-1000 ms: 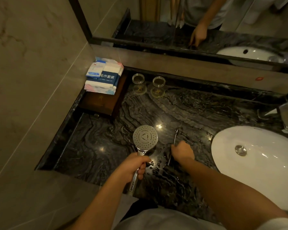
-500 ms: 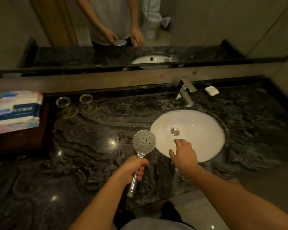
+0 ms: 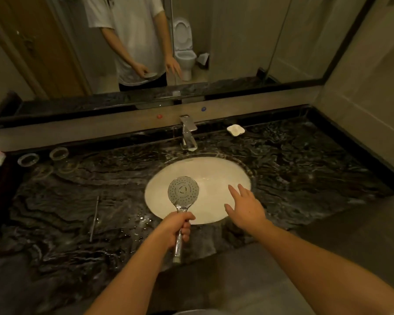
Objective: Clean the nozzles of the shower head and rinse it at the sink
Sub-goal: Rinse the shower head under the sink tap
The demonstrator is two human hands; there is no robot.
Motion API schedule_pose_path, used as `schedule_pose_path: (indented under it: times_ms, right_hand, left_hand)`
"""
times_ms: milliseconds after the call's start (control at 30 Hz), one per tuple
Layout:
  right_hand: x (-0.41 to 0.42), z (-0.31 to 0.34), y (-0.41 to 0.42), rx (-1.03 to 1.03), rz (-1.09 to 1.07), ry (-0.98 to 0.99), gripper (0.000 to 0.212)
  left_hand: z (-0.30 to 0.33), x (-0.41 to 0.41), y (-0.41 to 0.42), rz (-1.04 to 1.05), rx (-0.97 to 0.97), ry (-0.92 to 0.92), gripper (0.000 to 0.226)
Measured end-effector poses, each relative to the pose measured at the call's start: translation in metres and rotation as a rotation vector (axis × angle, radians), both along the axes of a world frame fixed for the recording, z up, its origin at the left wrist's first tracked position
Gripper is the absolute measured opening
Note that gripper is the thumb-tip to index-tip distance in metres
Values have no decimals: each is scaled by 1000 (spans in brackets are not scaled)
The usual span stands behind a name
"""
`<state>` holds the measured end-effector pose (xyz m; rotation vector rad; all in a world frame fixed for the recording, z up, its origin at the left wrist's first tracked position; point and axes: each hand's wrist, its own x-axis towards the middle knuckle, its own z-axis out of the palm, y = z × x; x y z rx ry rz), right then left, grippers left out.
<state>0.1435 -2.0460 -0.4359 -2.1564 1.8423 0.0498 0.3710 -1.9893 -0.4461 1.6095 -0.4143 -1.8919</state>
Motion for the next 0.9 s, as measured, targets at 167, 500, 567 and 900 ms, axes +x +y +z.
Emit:
schedule_pose_path:
  times_ms: [167,500,567,900]
  right_hand:
    - [-62,2,-15,37,43,-46,78]
    - [-63,11,-86,81,198,-49,75]
    - [-51,11,-99,75,199,-45,75]
    - [7,10,-166,88,207,-89,68]
  left_hand:
    - [0,-63,-6,72,28,7,18]
    - [2,-78,-45,187,49,-6,21]
    - [-3,-67,-60,212,73,15,22]
    - [-29,-41,-112,300,104,108,17]
